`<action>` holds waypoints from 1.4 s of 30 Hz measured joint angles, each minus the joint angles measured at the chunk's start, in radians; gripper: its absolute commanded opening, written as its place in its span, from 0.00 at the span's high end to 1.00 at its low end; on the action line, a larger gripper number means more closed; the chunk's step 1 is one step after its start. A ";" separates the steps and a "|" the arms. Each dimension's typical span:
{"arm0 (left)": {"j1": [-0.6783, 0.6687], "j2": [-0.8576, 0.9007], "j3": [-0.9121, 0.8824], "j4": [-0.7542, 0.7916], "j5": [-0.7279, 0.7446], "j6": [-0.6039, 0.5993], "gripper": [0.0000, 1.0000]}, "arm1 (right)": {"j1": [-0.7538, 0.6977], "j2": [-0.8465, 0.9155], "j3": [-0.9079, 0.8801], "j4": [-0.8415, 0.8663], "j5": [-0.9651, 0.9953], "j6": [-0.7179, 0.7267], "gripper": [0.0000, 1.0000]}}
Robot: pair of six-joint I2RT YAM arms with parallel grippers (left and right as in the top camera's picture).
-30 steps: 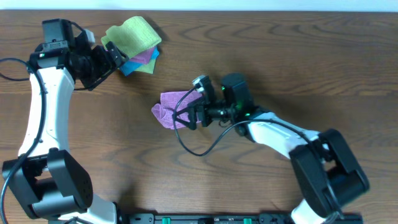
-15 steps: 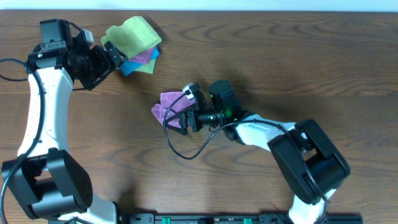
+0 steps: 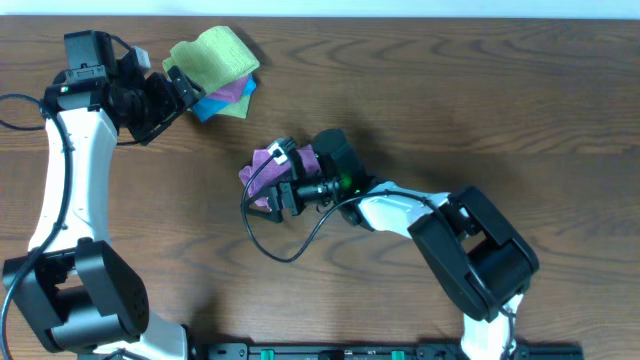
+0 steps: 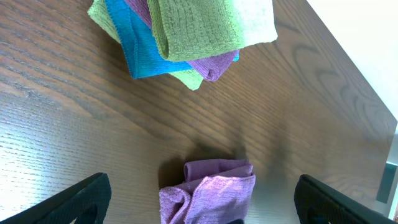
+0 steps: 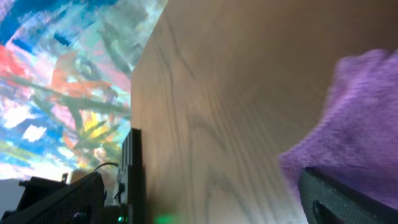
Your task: Fold the cloth
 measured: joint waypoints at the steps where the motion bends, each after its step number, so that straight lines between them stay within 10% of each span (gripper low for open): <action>1: 0.000 0.000 0.000 0.000 0.000 0.000 0.05 | 0.005 0.000 0.000 0.000 -0.005 0.000 0.01; 25: 0.000 0.000 0.000 0.039 0.031 0.003 0.04 | -0.054 -0.051 0.000 -0.032 -0.063 -0.016 0.01; 42: 0.001 -0.011 0.000 -0.086 0.040 0.091 0.05 | -0.277 -0.583 0.008 -1.054 0.486 -0.512 0.01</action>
